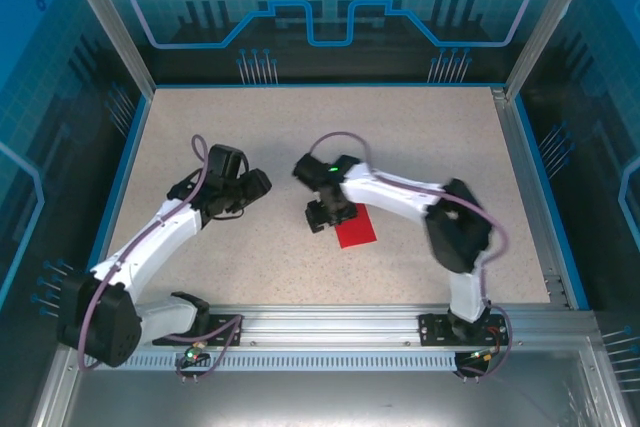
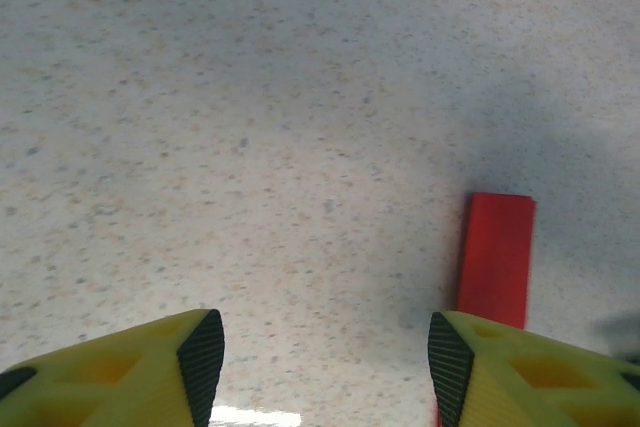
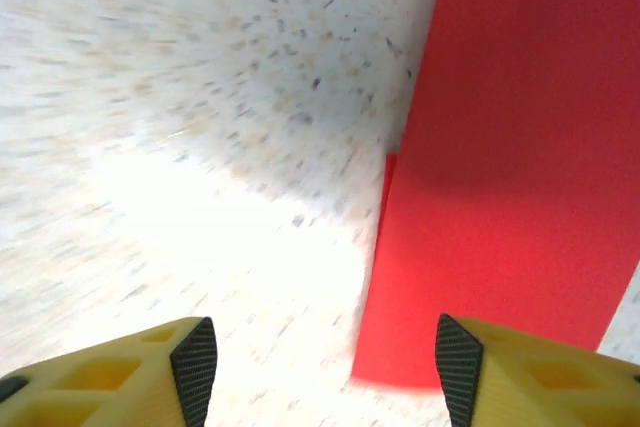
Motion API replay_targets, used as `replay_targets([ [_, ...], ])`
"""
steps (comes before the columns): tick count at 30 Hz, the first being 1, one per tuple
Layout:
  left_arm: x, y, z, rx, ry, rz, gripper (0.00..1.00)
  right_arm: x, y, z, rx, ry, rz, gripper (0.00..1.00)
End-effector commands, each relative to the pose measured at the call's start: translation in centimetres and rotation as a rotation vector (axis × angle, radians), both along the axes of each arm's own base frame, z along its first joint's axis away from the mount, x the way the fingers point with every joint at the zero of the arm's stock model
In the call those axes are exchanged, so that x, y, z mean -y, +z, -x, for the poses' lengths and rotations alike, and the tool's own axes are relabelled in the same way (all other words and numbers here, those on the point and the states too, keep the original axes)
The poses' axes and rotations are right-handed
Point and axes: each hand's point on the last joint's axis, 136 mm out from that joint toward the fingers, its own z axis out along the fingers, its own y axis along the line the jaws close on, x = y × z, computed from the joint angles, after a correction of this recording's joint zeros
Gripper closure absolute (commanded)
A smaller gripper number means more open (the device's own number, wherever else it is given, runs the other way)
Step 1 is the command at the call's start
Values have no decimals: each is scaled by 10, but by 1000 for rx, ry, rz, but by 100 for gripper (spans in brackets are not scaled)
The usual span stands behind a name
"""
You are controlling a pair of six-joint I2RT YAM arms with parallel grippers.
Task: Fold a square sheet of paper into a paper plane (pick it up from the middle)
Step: Turn over the paper at the center of the table, then third fold the triangle at the center of the table.
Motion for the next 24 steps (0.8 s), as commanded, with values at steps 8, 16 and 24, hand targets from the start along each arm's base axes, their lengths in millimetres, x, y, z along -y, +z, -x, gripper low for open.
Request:
replay_targets([
  [8, 129, 14, -31, -71, -393, 304, 50, 33, 38, -30, -87, -269, -751, 77],
  [16, 189, -24, -61, -165, -422, 392, 57, 19, 2, -8, -238, -206, -706, 84],
  [24, 202, -77, -69, -256, -411, 368, 58, 2, -29, -8, -318, -184, -704, 85],
])
